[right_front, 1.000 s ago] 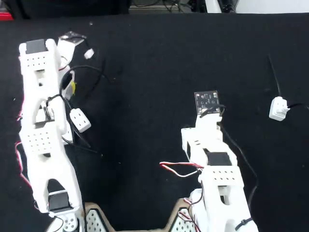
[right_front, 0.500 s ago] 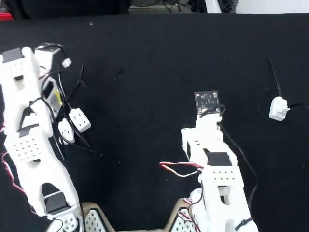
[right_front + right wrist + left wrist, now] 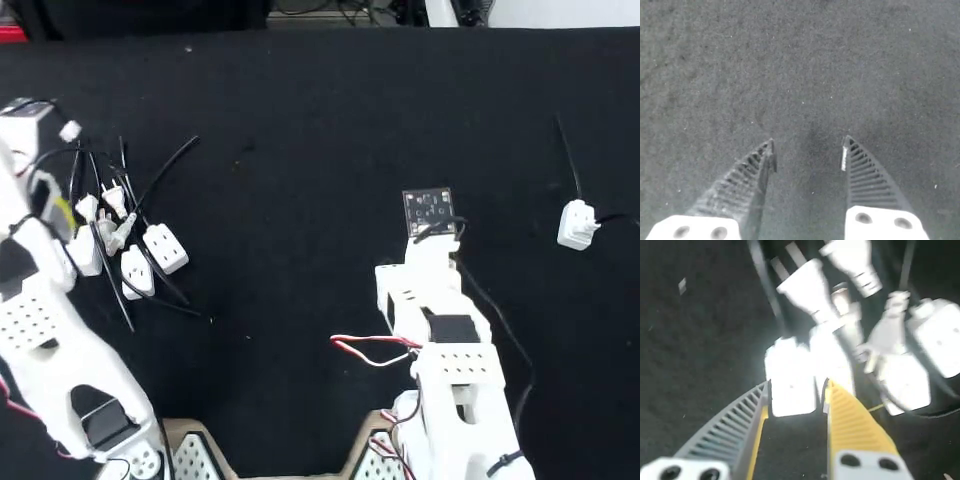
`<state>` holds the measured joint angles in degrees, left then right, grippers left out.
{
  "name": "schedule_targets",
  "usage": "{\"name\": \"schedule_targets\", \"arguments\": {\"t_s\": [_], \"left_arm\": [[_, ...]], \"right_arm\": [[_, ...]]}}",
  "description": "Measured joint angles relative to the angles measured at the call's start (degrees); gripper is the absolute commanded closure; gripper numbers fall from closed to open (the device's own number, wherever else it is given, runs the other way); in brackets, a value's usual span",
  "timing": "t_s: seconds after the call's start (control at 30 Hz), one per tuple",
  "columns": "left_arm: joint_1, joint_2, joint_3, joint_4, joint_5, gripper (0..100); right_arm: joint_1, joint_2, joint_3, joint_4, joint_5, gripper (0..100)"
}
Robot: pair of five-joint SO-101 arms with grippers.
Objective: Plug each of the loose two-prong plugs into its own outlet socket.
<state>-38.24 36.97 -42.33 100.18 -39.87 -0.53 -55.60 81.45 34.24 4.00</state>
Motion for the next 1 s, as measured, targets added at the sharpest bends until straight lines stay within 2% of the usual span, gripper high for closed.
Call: {"name": "schedule_targets", "arguments": {"t_s": [0.33,0.57,0.87,1.0], "left_arm": [[-2.3,-0.2,6.0,0.0,-2.5,81],[-3.7,-7.6,10.9,-0.1,-3.3,81],[-3.5,-7.7,20.9,-5.9,-6.2,81],[-3.4,-7.7,21.6,-9.8,-8.4,72]], "right_arm": [[0.0,0.0,0.0,0.0,0.0,80.0],[0.0,0.0,0.0,0.0,0.0,80.0],[0.0,0.0,0.0,0.0,0.0,80.0],[0.0,0.0,0.0,0.0,0.0,80.0]]}}
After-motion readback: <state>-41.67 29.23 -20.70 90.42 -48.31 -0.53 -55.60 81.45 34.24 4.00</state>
